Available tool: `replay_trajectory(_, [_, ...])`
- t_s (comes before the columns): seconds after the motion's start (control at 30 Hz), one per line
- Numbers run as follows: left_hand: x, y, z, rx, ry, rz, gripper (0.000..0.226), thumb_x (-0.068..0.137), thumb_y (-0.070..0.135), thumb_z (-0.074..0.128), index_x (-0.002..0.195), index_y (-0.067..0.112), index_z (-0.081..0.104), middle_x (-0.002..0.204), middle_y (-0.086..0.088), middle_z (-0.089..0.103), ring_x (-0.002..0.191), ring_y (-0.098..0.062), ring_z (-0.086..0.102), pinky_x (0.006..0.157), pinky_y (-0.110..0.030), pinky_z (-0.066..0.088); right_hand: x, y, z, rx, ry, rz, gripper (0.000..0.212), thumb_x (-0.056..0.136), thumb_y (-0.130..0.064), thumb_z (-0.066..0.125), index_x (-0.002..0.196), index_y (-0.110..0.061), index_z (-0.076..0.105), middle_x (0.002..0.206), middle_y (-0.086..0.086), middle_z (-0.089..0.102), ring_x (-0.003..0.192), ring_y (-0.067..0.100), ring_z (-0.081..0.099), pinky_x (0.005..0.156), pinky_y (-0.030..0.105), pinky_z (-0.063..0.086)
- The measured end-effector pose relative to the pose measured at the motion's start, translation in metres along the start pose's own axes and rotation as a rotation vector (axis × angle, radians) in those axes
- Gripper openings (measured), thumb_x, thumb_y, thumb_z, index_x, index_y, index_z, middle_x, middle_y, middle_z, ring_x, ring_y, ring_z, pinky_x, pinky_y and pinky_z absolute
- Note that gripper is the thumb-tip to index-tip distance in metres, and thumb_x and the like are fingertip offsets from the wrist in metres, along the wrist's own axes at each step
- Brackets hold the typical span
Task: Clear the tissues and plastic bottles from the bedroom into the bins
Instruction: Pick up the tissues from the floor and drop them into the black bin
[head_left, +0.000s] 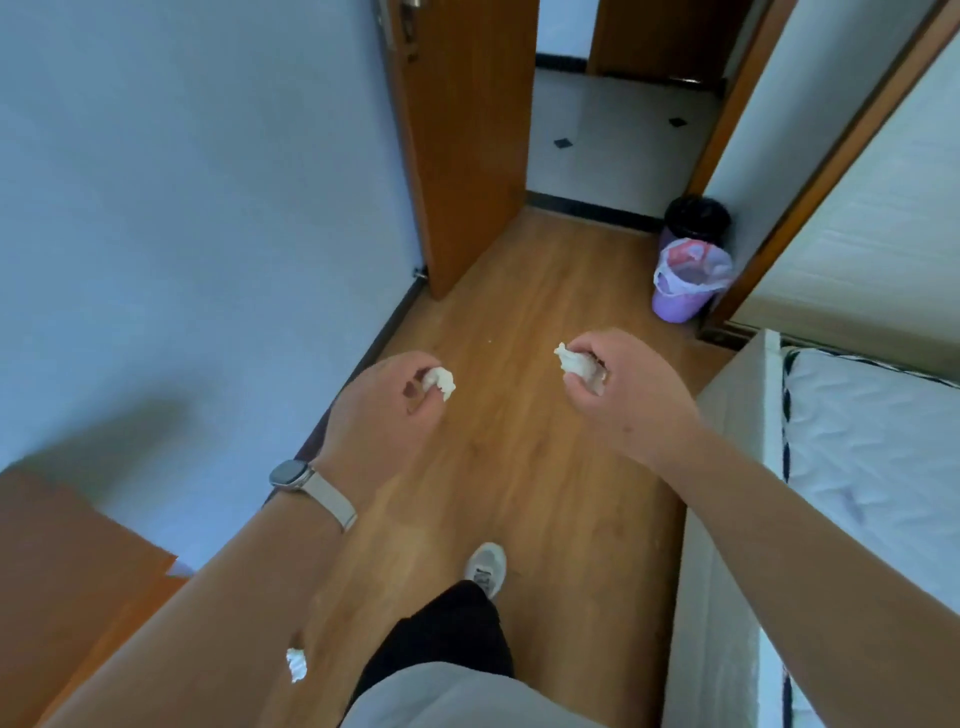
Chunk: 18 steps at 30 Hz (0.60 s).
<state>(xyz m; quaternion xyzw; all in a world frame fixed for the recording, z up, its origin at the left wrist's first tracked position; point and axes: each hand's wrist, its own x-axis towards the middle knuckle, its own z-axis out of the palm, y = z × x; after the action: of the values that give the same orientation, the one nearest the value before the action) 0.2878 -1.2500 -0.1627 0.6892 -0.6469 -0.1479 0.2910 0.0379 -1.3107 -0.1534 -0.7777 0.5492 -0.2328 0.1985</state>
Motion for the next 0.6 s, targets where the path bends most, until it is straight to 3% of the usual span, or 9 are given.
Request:
replay_trajectory(0.1, [0.057,0.001,0.029,-0.030,-0.064,0.077,0.019,0.092,0.031,0.061,0.110,0.028,0.064,0.097,0.015,0.065,0.083,-0.004,0.058,0.069,-0.009,0.036,0.024,0.026,-0.008,-0.044,0.037,0.080,0.020,0.086,-0.029,0.060,0.107,-0.026,0.059,0.099,-0.012,0.056,0.089,0.007,0.053,0.080,0.029,0.047])
replay_trajectory(0.3, [0.170,0.006,0.062,-0.091,-0.198,0.159,0.021,0.094,0.031,0.059,0.115,0.029,0.061,0.098,0.016,0.063,0.088,-0.001,0.058,0.078,-0.024,0.052,0.101,0.051,-0.022,-0.105,0.029,0.221,0.025,0.089,-0.029,0.061,0.114,-0.025,0.059,0.107,-0.009,0.058,0.094,0.009,0.056,0.085,0.033,0.049])
replay_trajectory(0.6, [0.317,0.015,0.094,-0.112,-0.262,0.300,0.023,0.094,0.028,0.058,0.116,0.025,0.063,0.100,0.015,0.065,0.090,0.001,0.059,0.077,-0.018,0.050,0.202,0.080,-0.045,-0.140,0.126,0.325,0.028,0.090,-0.034,0.062,0.116,-0.029,0.056,0.102,-0.014,0.054,0.087,0.007,0.054,0.075,0.021,0.043])
